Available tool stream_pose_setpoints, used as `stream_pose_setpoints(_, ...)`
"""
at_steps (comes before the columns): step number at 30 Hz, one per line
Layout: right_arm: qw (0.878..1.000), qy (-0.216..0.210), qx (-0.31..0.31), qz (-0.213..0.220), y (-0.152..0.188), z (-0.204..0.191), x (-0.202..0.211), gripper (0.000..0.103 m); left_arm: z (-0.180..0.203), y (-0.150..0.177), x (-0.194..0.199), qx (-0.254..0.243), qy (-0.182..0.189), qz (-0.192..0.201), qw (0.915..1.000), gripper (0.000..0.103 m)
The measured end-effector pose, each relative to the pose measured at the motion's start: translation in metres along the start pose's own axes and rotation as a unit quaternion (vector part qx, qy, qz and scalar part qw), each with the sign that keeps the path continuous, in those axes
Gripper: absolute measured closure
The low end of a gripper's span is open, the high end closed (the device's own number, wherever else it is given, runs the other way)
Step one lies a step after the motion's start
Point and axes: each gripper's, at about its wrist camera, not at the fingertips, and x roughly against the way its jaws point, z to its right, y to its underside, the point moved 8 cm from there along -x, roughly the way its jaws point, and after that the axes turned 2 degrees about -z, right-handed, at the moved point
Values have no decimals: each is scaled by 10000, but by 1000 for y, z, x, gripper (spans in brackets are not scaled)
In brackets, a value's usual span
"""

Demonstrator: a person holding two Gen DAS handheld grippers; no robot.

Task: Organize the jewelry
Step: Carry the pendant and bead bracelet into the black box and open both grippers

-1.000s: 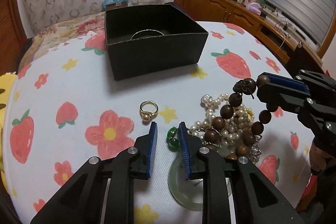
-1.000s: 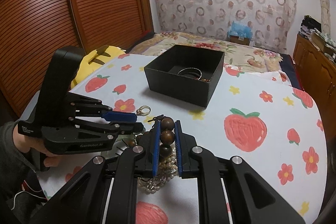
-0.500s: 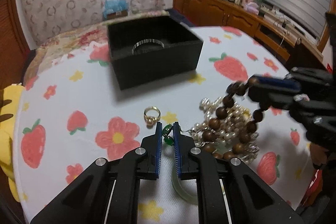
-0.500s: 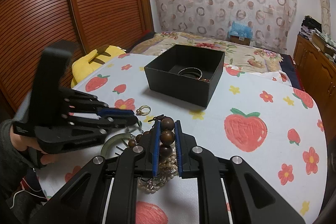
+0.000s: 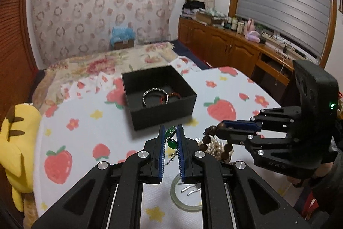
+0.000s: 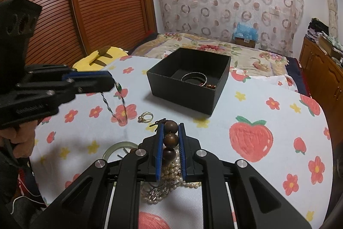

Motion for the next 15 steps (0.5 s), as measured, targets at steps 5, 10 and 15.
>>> stream_pose_setpoints(5, 9999, -52, 48, 116, -10, 0, 9, 88, -7, -10, 3, 51, -142, 124, 9998, 94)
stream_pose_setpoints(10, 9996, -73, 158, 217, -27, 4, 19, 88, -14, -21, 0, 101, -211, 239, 9994, 94)
stream_pose_setpoints(15, 9992, -62, 228, 320, -51, 11, 24, 88, -22, -32, -8, 182, -268, 310, 9990, 94)
